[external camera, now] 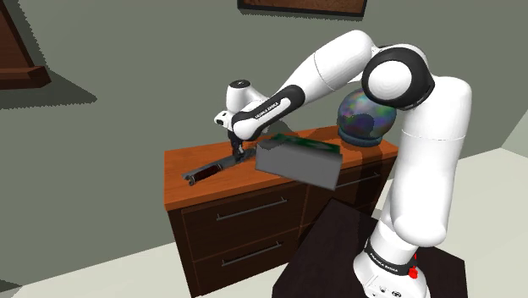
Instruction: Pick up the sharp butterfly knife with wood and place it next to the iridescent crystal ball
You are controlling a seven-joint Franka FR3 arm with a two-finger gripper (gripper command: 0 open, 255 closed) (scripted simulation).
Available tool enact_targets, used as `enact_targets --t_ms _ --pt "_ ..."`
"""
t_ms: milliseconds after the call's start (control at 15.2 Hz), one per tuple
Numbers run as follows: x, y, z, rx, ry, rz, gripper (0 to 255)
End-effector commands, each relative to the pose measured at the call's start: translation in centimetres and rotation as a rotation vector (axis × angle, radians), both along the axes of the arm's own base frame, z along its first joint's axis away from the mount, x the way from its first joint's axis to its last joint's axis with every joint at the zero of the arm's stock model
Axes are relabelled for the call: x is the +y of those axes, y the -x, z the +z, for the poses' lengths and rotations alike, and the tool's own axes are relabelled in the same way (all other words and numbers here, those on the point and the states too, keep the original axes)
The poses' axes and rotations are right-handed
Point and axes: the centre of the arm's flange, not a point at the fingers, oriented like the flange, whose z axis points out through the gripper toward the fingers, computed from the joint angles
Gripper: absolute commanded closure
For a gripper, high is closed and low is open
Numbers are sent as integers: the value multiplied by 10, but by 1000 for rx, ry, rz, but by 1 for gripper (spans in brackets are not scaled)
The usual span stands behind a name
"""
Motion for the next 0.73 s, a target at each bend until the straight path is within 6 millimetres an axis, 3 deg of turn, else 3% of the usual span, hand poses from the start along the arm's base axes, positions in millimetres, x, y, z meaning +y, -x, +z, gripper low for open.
enact_targets --t_ms 0,396,660 --pt "9 2 -1 -31 -9 53 0" --pt "62 21 -5 -217 -61 370 0" --pt "63 11 -24 -217 -61 370 0"
